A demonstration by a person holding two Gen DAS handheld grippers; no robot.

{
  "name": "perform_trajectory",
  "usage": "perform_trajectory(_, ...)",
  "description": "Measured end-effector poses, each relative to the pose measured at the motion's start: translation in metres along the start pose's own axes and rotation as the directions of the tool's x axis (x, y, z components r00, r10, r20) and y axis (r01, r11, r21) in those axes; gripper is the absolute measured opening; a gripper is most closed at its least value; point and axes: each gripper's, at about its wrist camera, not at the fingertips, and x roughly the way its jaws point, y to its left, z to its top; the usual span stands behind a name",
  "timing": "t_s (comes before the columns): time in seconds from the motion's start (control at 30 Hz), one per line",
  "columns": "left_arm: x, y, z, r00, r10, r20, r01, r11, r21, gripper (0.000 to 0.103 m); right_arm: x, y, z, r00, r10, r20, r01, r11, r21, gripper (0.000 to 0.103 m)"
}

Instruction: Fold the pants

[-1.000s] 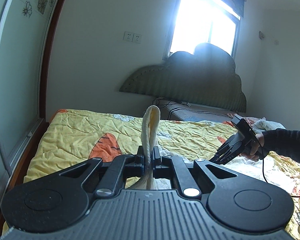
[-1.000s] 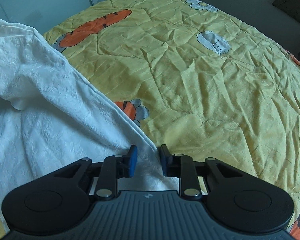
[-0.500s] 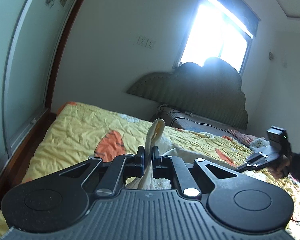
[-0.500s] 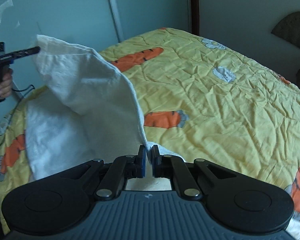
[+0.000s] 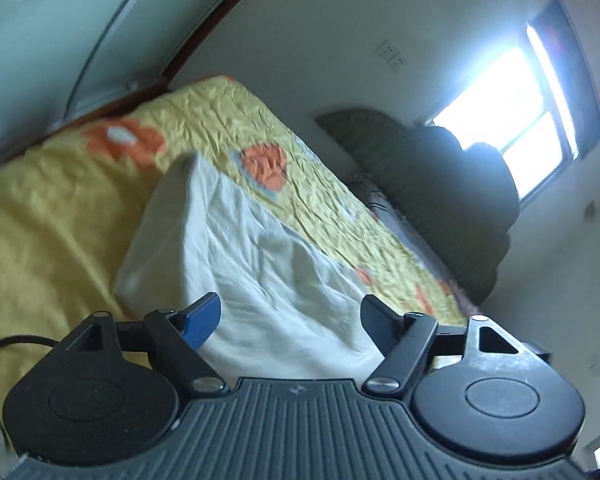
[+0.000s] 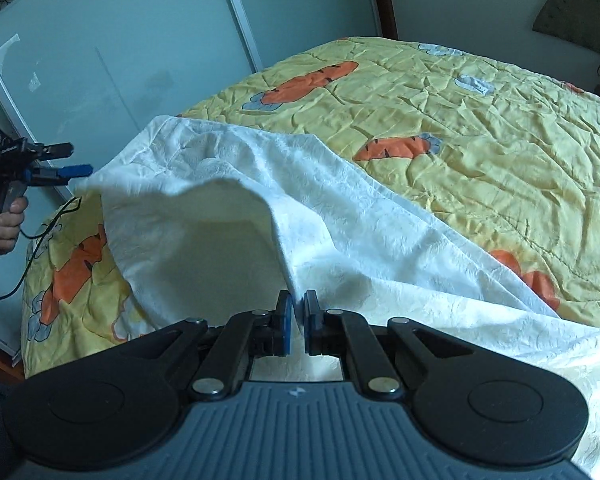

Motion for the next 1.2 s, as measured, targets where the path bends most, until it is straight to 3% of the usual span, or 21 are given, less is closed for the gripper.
perform_trajectory(0.1, -0.013, -0.005, -0.023, 0.995, -0.095, 0.009, 0.095, 0.989, -0.115, 0.077, 0.001, 0.0, 0.001, 1.0, -0.002, 0.008, 0.002, 1.0, 0.002, 0.005)
perform_trajectory(0.17, -0.013, -0.007, -0.042, 0.991, -0.131, 0.027, 0.134, 0.966, -0.219, 0.079, 0.0, -0.001, 0.005, 1.0, -0.002, 0.015, 0.002, 1.0, 0.012, 0.005)
perform_trajectory(0.3, -0.004, 0.002, -0.063, 0.998, 0.01, 0.065, 0.017, 0.915, -0.403, 0.079, -0.004, -0.003, 0.011, 1.0, 0.003, 0.025, -0.004, 1.0, 0.026, 0.005)
perform_trajectory(0.4, 0.003, 0.022, -0.062, 0.989, 0.138, 0.057, -0.082, 0.821, -0.565, 0.079, -0.006, -0.003, 0.013, 1.0, -0.001, 0.024, 0.0, 1.0, 0.028, 0.005)
perform_trajectory(0.47, 0.005, 0.029, -0.058, 0.986, 0.154, 0.066, -0.083, 0.791, -0.606, 0.076, -0.007, -0.003, 0.013, 1.0, -0.006, 0.027, 0.005, 1.0, 0.025, 0.005)
perform_trajectory(0.53, 0.01, 0.029, -0.048, 0.978, 0.204, 0.051, -0.137, 0.804, -0.579, 0.072, -0.007, -0.001, 0.013, 1.0, -0.01, 0.029, 0.01, 1.0, 0.024, 0.005)
perform_trajectory(0.57, 0.011, 0.028, -0.045, 0.974, 0.222, 0.051, -0.156, 0.811, -0.565, 0.061, -0.007, -0.001, 0.013, 1.0, -0.011, 0.029, 0.01, 1.0, 0.024, 0.005)
perform_trajectory(0.6, 0.012, 0.028, -0.042, 0.971, 0.235, 0.05, -0.169, 0.815, -0.554, 0.041, -0.007, -0.001, 0.013, 0.999, -0.013, 0.029, 0.012, 1.0, 0.025, 0.005)
perform_trajectory(0.67, 0.015, 0.025, -0.035, 0.961, 0.276, 0.016, -0.226, 0.82, -0.526, 0.021, -0.007, 0.0, 0.012, 0.999, -0.02, 0.028, 0.02, 0.999, 0.025, 0.005)
perform_trajectory(0.73, 0.015, 0.019, -0.031, 0.952, 0.306, 0.012, -0.264, 0.84, -0.474, 0.007, -0.008, 0.003, 0.012, 0.999, -0.035, 0.028, 0.035, 0.999, 0.012, 0.005)
perform_trajectory(0.9, 0.014, -0.011, 0.001, 0.937, 0.347, 0.05, -0.319, 0.902, -0.29, 0.006, -0.025, 0.018, 0.019, 0.994, -0.09, 0.058, 0.093, 0.994, -0.053, 0.005)
perform_trajectory(1.03, -0.003, -0.034, 0.04, 0.94, 0.296, 0.17, -0.269, 0.949, -0.163, 0.006, -0.057, 0.049, 0.014, 0.99, -0.108, 0.091, 0.12, 0.984, -0.133, 0.005)
perform_trajectory(1.1, 0.003, -0.025, 0.05, 0.947, 0.292, 0.132, -0.278, 0.954, -0.113, 0.006, -0.051, 0.065, -0.002, 0.996, -0.083, 0.029, 0.087, 0.983, -0.161, 0.005)
perform_trajectory(1.2, 0.034, 0.016, 0.046, 0.922, 0.386, -0.013, -0.384, 0.913, -0.139, 0.006, -0.014, 0.081, -0.031, 0.992, -0.092, -0.085, 0.074, 0.978, -0.195, 0.005)
